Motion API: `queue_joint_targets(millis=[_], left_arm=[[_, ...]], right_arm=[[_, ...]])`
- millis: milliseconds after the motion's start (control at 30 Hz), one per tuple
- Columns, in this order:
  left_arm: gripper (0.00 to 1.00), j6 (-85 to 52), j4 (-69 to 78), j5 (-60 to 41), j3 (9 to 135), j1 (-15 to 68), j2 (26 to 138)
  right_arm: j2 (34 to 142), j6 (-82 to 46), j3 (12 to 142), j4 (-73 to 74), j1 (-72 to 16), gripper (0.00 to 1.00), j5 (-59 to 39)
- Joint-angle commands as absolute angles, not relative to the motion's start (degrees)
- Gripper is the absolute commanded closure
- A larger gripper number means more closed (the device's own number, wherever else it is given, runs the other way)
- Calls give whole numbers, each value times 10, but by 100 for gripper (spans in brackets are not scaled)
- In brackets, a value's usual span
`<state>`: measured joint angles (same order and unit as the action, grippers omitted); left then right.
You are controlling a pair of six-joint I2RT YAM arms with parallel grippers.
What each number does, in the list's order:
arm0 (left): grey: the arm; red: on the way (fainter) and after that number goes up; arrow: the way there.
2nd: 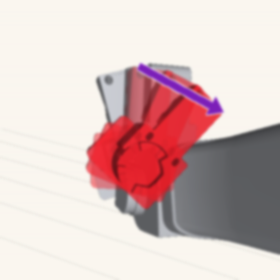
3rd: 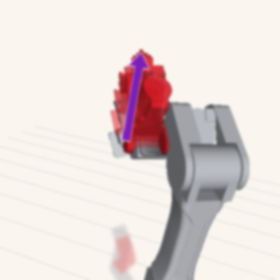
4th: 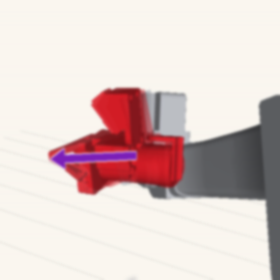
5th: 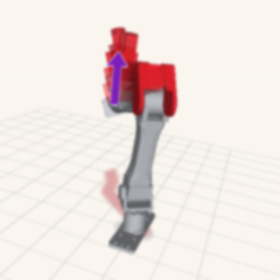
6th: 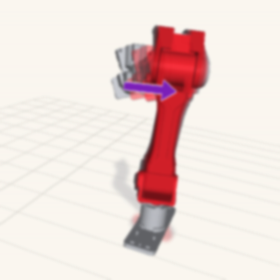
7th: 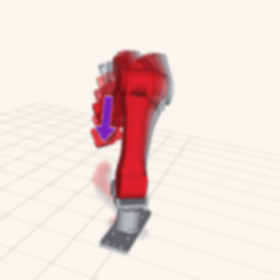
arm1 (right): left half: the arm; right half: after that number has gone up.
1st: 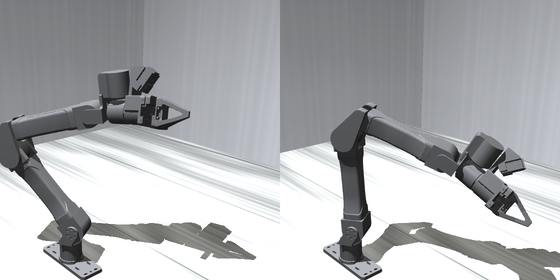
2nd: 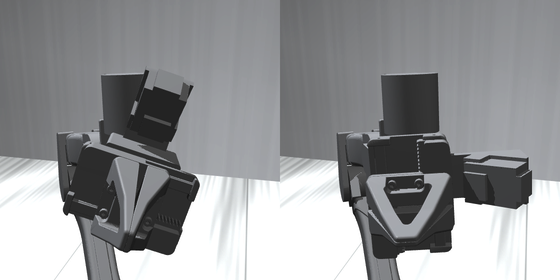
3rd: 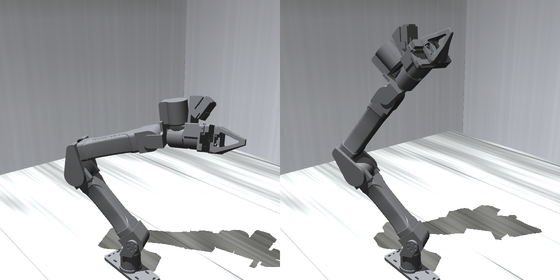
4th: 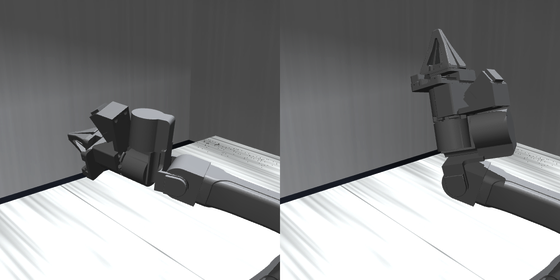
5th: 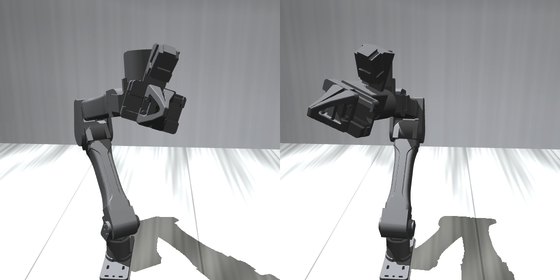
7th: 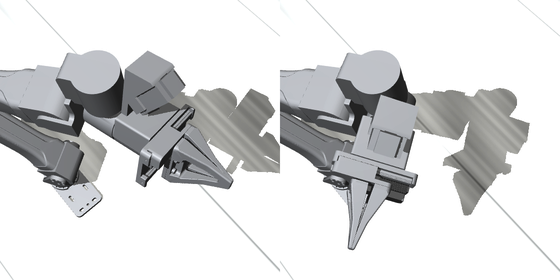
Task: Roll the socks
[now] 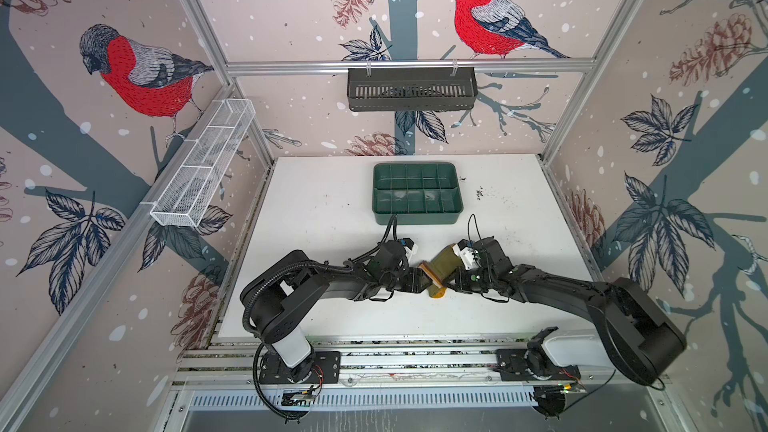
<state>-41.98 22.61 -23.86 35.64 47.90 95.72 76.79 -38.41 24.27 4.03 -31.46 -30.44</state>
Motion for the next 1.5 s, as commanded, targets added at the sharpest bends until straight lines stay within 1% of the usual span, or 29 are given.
queue_joint_targets(millis=[0,100,200,400,500,567,700,833,900,1133,1267,1367,1467], left_arm=[[41,-423,235,-220,358,478,965],[42,-423,240,-222,365,478,975],[46,-420,242,-228,377,478,991],[59,-402,216,-239,398,478,1004],[66,-383,184,-233,409,477,998],[73,-369,157,-228,420,477,996],[78,-334,94,-209,454,478,1001],[87,-286,-2,-163,504,478,1003],[88,-264,-53,-141,531,478,1007],[88,-198,-202,-81,623,477,1047],[88,-179,-254,-56,657,473,1062],[88,-163,-289,-44,680,471,1073],[88,-150,-316,-31,698,470,1081]], right_arm=[[771,-384,239,44,-316,88,-310],[777,-385,237,49,-316,88,-311],[782,-387,237,55,-317,88,-313],[791,-392,237,64,-323,88,-314],[795,-395,237,72,-324,88,-315],[799,-397,238,77,-326,88,-316],[806,-403,240,89,-333,88,-317],[812,-409,243,102,-337,88,-318],[812,-411,246,105,-337,86,-320],[768,-416,251,102,-301,73,-340],[731,-412,254,82,-271,72,-340],[726,-393,271,56,-246,72,-319],[737,-377,287,37,-220,66,-288]])
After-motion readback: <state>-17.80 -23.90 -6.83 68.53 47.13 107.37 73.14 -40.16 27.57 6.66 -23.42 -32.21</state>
